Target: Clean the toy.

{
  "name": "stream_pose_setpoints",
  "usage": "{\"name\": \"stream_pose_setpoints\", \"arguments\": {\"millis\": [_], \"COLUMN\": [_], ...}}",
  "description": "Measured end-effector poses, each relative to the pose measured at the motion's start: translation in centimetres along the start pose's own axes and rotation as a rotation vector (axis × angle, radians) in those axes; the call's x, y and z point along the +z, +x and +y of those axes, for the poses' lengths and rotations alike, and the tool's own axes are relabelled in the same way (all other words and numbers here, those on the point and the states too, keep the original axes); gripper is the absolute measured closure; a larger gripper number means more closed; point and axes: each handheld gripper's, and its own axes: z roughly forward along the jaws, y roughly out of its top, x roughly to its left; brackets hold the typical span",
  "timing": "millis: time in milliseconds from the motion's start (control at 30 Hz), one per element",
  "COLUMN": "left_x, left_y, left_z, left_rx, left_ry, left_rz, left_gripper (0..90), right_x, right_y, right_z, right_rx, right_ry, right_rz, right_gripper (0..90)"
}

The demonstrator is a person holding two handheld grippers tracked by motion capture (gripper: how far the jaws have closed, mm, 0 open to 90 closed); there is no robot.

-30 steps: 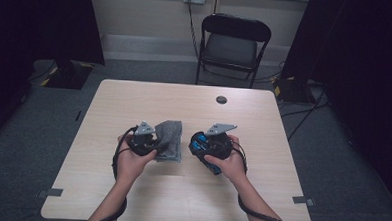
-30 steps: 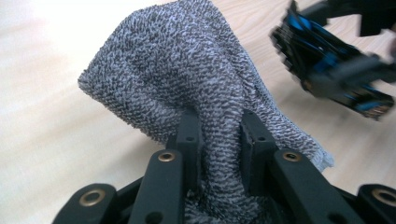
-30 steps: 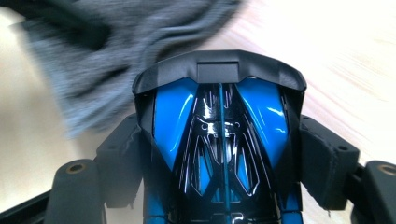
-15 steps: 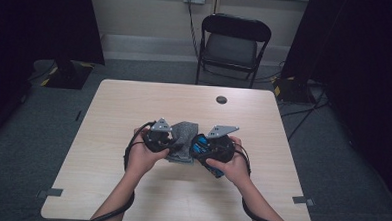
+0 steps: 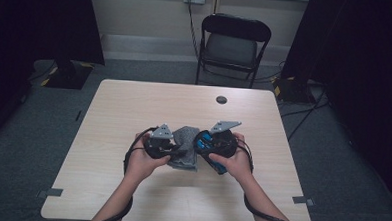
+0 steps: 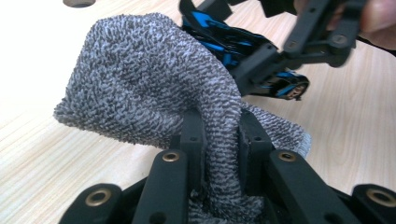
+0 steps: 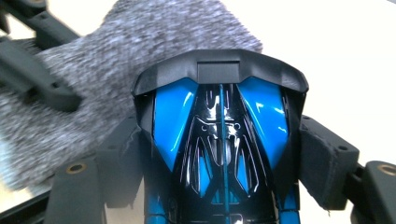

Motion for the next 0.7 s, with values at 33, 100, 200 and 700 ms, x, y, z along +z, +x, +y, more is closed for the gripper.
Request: {"name": "stream_pose_setpoints", "arguments": {"millis": [33,100,200,700], "left_x": [0.0,0.0,0.2,-0.1], "left_y": [-0.1,-0.4,-0.7,-1.4], "left_z": [0.0,0.0,-0.1,-0.9], "left_rx": [0.004,0.014,0.016,0.022], "left_ry": [-0.006,-0.008,-0.009,0.015], "left_rz": [-0.004,-0.015,-0.031,-0.090], "left_gripper": [75.6,75.6,75.5,75.5], "right_x": [0.0,-0.1,-0.1,-0.7], "right_y": [-0.1,-0.3,-0.4,-1.8], "right_z": [0.0,0.0,-0.1,-0.1], "right_rx": [0.002,0.006,0.012,0.055], "right_ry": [0.001,0.007,0.018,0.015], "right_rz": [-0.001,-0.007,-0.016,-0.046], "right_gripper": [25.3,25.3,25.3,25.3]}}
